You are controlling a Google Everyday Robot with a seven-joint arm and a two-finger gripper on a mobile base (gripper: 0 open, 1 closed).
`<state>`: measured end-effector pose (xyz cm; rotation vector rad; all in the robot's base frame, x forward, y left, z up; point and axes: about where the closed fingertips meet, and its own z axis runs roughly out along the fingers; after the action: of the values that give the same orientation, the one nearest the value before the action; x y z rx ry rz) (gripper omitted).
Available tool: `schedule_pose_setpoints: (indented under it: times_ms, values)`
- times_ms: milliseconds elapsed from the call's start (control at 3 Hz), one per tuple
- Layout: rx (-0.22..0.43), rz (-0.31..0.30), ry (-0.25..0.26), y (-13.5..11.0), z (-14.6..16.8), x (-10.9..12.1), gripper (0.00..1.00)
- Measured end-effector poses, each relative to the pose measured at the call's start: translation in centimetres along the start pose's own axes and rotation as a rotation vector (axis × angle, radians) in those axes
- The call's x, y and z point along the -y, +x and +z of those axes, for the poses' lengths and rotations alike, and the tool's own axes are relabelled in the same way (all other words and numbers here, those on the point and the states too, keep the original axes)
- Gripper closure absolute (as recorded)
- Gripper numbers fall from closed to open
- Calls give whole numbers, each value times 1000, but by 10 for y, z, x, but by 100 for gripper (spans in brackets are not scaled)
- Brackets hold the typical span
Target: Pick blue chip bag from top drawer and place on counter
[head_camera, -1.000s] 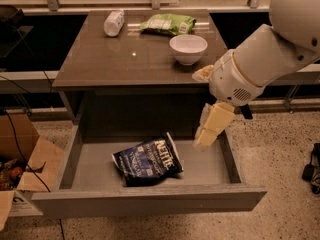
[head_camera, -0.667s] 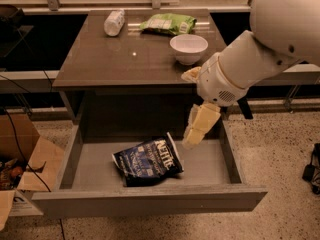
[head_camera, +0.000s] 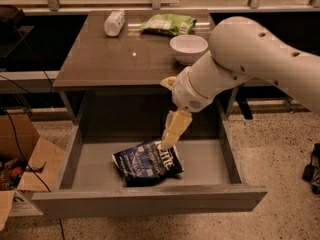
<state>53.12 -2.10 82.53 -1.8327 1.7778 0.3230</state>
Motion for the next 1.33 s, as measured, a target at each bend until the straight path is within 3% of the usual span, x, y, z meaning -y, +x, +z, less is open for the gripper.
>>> schedule_pose_setpoints:
  times_ms: [333,667,1333]
  values:
    - [-11,-14,9,1,39,9,0]
    - [-12,-15,9,1,39,8,0]
    - [-5,-65,-125,19,54,-22,0]
